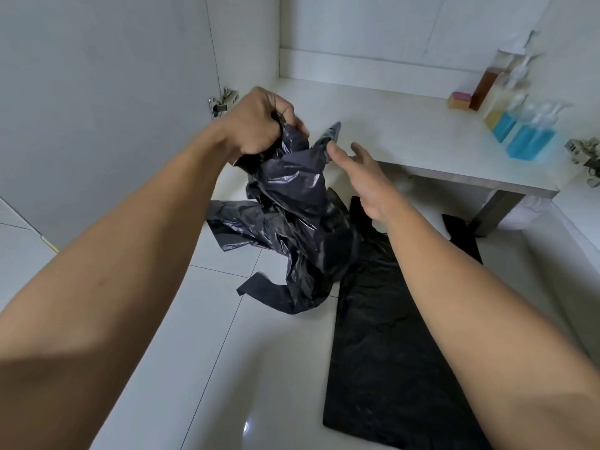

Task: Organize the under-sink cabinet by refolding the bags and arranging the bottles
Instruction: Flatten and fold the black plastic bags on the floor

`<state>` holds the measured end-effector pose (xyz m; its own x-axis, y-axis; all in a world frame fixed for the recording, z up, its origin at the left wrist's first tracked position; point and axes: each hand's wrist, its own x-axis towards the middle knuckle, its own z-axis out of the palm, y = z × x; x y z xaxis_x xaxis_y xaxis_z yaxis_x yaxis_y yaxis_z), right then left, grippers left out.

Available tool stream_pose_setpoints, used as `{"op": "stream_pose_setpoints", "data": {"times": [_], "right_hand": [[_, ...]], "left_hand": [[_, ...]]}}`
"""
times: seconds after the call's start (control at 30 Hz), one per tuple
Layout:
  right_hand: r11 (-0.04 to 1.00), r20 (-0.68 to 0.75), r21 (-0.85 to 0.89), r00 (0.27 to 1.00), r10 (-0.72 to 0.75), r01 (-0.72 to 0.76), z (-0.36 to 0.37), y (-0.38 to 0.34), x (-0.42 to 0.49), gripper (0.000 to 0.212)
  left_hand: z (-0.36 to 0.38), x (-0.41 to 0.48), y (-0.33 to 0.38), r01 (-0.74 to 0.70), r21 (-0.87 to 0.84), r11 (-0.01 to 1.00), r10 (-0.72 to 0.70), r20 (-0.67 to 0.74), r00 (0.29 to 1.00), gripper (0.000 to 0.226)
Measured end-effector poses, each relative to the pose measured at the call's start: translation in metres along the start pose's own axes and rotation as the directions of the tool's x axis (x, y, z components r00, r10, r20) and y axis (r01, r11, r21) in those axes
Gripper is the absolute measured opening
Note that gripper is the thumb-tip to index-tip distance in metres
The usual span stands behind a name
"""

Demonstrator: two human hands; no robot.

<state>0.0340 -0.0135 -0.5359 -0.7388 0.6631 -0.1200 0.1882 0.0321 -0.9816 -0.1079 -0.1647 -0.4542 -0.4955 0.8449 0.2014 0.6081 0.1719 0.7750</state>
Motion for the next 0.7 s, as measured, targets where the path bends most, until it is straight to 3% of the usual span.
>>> {"op": "stream_pose_setpoints", "data": {"times": [0.1,0.17,0.3,0.37,0.4,0.43,0.5,0.57,0.63,0.7], "right_hand": [[0.983,0.223,0.113,0.967,0.119,-0.147,-0.008,-0.002,-0.006,0.097],[0.95,0.327,0.263,0.942,0.076,-0.168,-0.014,0.001,-0.011,0.083],[0.892,0.294,0.43,0.956,0.007,-0.139,-0.031,-0.002,-0.02,0.061],[0.86,0.187,0.499,0.982,0.009,-0.103,-0.051,-0.006,-0.024,0.042],[0.846,0.121,0.527,0.992,0.022,-0.083,-0.063,-0.007,-0.027,0.039],[0.828,0.06,0.557,0.997,0.04,-0.067,-0.077,-0.007,-0.03,0.038],[0.825,-0.078,0.565,0.994,0.078,-0.02,-0.103,-0.003,-0.036,0.036],[0.851,-0.188,0.523,0.97,0.154,-0.033,-0.129,0.006,-0.041,0.033],[0.885,-0.248,0.457,0.942,0.225,-0.091,-0.152,0.02,-0.046,0.028],[0.937,-0.332,0.295,0.899,0.285,-0.189,-0.174,0.038,-0.053,0.018]], "left_hand": [[-0.003,0.006,0.005,-0.071,-0.138,0.988,0.054,-0.119,0.991,0.039],[0.001,0.009,0.004,-0.082,-0.205,0.975,0.03,-0.245,0.969,0.043],[0.025,0.015,-0.009,0.028,-0.355,0.934,-0.193,-0.438,0.878,0.02],[0.039,0.013,-0.021,0.217,-0.494,0.842,-0.464,-0.456,0.76,0.077],[0.048,0.01,-0.025,0.314,-0.572,0.758,-0.593,-0.402,0.697,0.109],[0.06,0.004,-0.027,0.4,-0.631,0.665,-0.667,-0.259,0.699,0.126],[0.088,-0.018,-0.024,0.54,-0.668,0.512,-0.586,0.188,0.788,0.111],[0.118,-0.036,-0.022,0.625,-0.676,0.392,-0.383,0.498,0.778,0.095],[0.144,-0.041,-0.024,0.649,-0.69,0.319,-0.309,0.572,0.76,0.079],[0.166,-0.035,-0.024,0.666,-0.665,0.337,-0.384,0.549,0.742,0.052]]}}
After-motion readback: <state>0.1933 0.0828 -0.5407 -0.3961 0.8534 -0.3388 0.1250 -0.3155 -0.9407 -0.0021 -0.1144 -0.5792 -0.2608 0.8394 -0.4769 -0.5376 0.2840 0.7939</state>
